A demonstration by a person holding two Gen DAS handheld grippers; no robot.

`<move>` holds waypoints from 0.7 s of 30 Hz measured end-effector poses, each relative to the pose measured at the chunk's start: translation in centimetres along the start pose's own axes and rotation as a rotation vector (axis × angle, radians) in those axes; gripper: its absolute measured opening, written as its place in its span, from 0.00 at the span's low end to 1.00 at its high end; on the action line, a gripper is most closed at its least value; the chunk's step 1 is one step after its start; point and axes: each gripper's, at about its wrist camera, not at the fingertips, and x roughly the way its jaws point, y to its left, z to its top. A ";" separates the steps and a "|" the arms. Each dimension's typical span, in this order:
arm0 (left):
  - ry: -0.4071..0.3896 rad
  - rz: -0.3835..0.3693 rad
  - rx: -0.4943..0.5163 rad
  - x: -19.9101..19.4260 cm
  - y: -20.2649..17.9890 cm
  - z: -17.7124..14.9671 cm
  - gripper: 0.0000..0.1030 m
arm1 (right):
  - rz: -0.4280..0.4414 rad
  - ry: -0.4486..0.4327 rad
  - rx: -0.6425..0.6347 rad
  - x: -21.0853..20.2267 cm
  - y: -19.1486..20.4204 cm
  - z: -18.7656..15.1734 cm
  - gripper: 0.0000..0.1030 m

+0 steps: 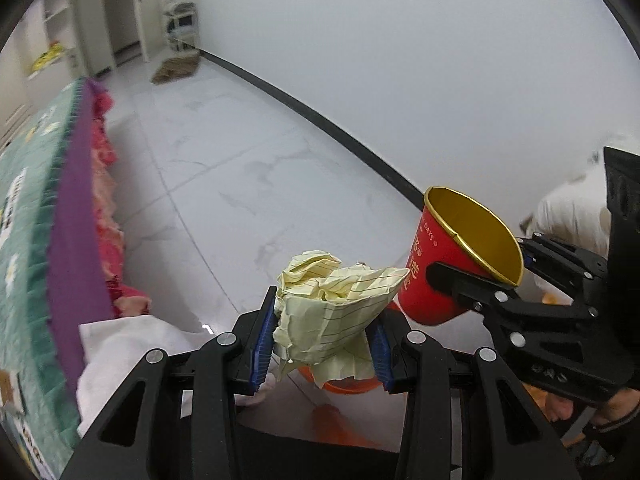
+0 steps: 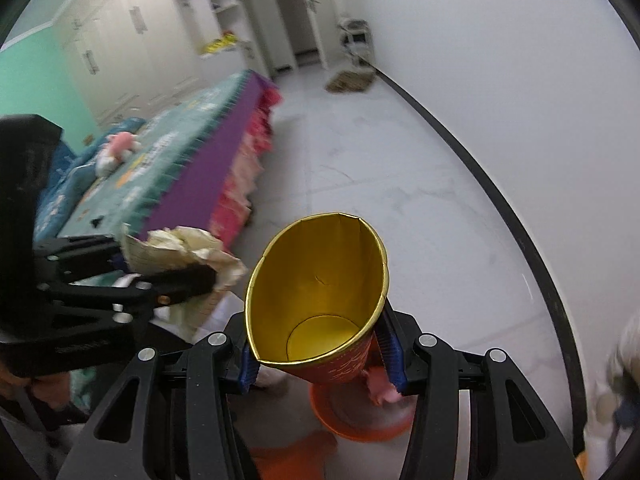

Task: Collect trash
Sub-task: 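Carry the cup and yellow paper in both tools over the orange bin, then open the right tool to drop the red cup into the bin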

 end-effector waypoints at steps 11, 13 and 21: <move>0.124 -0.018 0.060 4.2 -2.2 0.4 0.41 | -0.050 0.109 0.038 4.1 -3.7 -3.2 0.57; 0.138 -0.019 0.067 4.7 -2.6 0.4 0.41 | -0.050 0.122 0.046 4.7 -3.9 -3.4 0.57; 0.182 -0.033 0.092 6.3 -3.5 0.6 0.42 | -0.073 0.139 0.074 5.5 -4.2 -3.7 0.59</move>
